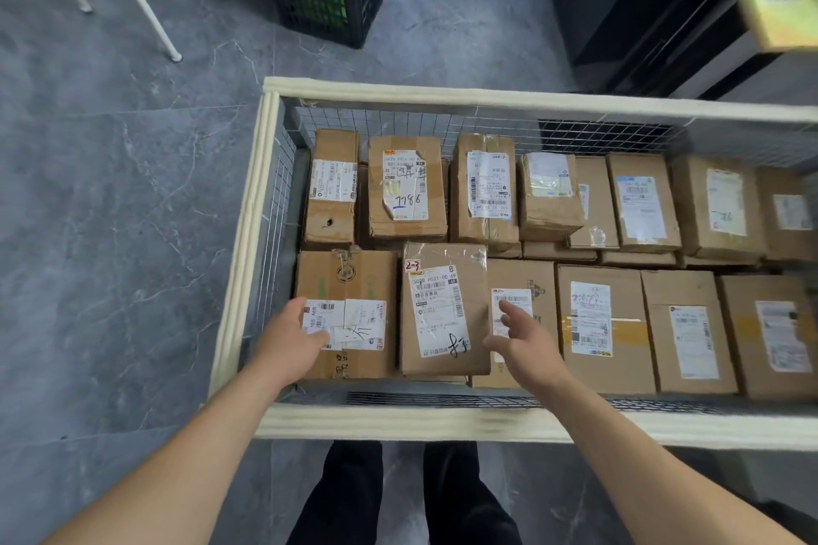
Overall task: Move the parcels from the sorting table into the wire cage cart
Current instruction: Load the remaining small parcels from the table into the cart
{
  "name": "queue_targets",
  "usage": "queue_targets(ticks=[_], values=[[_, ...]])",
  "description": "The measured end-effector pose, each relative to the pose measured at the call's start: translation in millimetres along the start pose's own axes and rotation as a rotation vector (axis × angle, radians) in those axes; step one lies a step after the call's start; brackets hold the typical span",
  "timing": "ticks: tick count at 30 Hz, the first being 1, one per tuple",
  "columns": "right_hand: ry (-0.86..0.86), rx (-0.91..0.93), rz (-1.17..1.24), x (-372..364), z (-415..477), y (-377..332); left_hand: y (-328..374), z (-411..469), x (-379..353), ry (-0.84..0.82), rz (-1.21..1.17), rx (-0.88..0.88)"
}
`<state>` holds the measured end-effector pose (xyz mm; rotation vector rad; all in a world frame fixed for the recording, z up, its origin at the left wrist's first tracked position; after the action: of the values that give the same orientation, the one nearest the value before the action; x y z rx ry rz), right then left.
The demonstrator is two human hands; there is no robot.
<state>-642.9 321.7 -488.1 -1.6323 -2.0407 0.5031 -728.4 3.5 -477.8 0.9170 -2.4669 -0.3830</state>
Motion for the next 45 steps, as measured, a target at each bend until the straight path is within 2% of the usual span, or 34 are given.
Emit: queue_targets(ticks=[4, 14, 24, 31, 38, 45], values=[[0.141, 0.049, -0.104, 17, -31, -29, 42, -24, 6, 0.014, 0.192, -0.13], [0.518, 0.182, -0.366, 75, -170, -106, 199, -126, 20, 0.14, 0.732, -0.673], [0.916, 0.113, -0.581, 136, -328, -116, 335, -247, -20, 0.204, 0.967, -1.178], [1.159, -0.081, -0.603, 172, -437, -67, 392, -329, -108, 0.157, 1.042, -1.463], [1.29, -0.291, -0.458, 203, -543, 34, 421, -409, -239, 0.083, 1.154, -1.632], [1.403, -0.394, -0.314, 223, -649, 139, 420, -501, -370, 0.025, 1.164, -1.794]])
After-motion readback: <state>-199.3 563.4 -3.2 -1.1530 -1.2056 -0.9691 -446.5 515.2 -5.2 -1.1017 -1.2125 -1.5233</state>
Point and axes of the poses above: each hand's wrist, its own z-axis towards the middle knuckle, its own x-axis out of the back of the hand, y = z × x, the point moved 2 cm from there along z, towards the middle knuckle, and after that the axes turned 13 degrees about -y, right-handed, at the moved point
